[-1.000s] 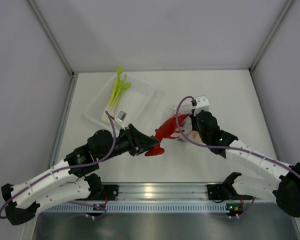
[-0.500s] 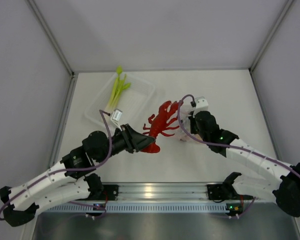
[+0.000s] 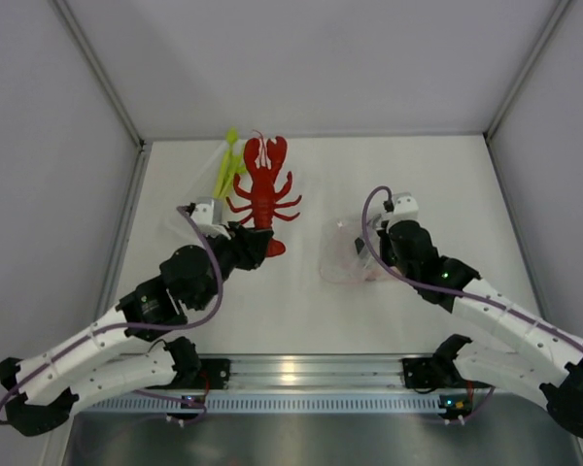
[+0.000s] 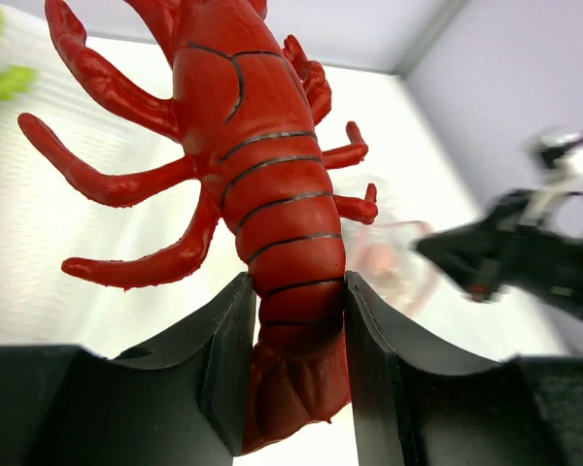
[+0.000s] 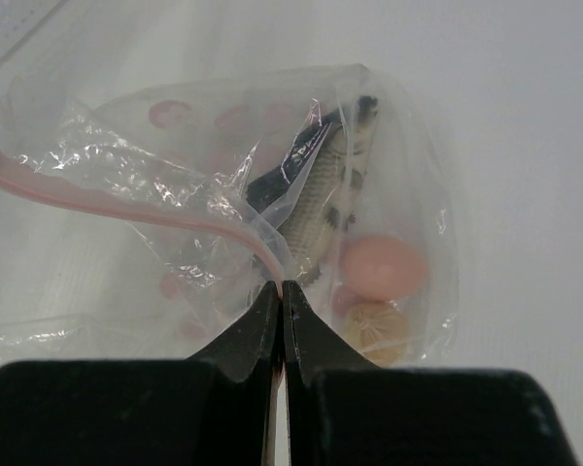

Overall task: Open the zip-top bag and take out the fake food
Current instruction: Place the fake lobster in the bin.

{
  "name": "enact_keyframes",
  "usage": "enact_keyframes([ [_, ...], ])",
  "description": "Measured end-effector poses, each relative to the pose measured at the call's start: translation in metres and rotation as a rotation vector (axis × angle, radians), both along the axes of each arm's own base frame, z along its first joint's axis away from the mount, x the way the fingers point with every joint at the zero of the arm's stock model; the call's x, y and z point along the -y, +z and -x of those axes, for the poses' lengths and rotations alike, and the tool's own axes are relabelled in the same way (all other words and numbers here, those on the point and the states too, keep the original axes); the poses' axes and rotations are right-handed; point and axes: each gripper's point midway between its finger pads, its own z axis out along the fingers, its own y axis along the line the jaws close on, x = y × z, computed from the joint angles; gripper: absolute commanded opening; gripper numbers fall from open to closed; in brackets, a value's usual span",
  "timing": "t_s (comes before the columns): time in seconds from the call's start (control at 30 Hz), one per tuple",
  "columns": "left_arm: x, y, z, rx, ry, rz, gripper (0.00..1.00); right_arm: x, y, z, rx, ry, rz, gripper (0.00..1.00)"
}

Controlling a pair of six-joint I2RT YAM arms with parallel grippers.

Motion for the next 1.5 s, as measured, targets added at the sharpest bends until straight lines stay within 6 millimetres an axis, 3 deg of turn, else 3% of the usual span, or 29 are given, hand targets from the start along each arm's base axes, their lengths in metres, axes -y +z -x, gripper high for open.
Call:
enact_keyframes([
  [0.17, -0.004, -0.02, -0.027, 0.014, 0.105, -0.222, 0.0, 0.007, 0.012, 0.008, 0.024, -0.001, -0.016, 0.0],
  [0.37, -0.019, -0.025, -0.063, 0.041, 0.138, -0.407, 0.0, 0.014, 0.015, 0.011, 0.033, -0.012, -0.002, 0.0],
  [0.7, -0.037, -0.054, -0.102, 0.09, -0.005, -0.682, 0.0, 0.016, 0.015, 0.012, 0.034, -0.005, 0.014, 0.0],
  [0.83, -0.056, -0.064, -0.122, 0.099, 0.001, -0.738, 0.0, 0.017, 0.019, 0.013, 0.046, -0.004, 0.006, 0.0],
  [0.93, -0.065, -0.086, -0.138, 0.056, 0.009, -0.794, 0.0, 0.017, 0.02, 0.013, 0.049, -0.004, 0.003, 0.0],
  [1.1, -0.068, -0.155, -0.143, -0.073, -0.059, -0.882, 0.0, 0.017, 0.02, 0.013, 0.049, -0.004, 0.003, 0.0],
  [1.2, -0.071, -0.18, -0.141, -0.13, -0.075, -0.914, 0.16, 0.017, 0.021, 0.014, 0.052, -0.002, -0.001, 0.0],
  [1.3, -0.075, -0.183, -0.142, -0.13, -0.057, -0.917, 0.26, 0.017, 0.024, 0.015, 0.061, -0.001, -0.009, 0.0],
  [1.37, -0.076, -0.18, -0.145, -0.121, -0.044, -0.914, 0.44, 0.018, 0.026, 0.015, 0.065, 0.0, -0.013, 0.0],
  [1.43, -0.077, -0.178, -0.148, -0.11, -0.033, -0.912, 0.7, 0.018, 0.027, 0.015, 0.068, 0.001, -0.016, 0.0],
  [1.5, -0.079, -0.175, -0.151, -0.1, -0.011, -0.917, 0.8, 0.018, 0.027, 0.016, 0.069, 0.002, -0.018, 0.0],
])
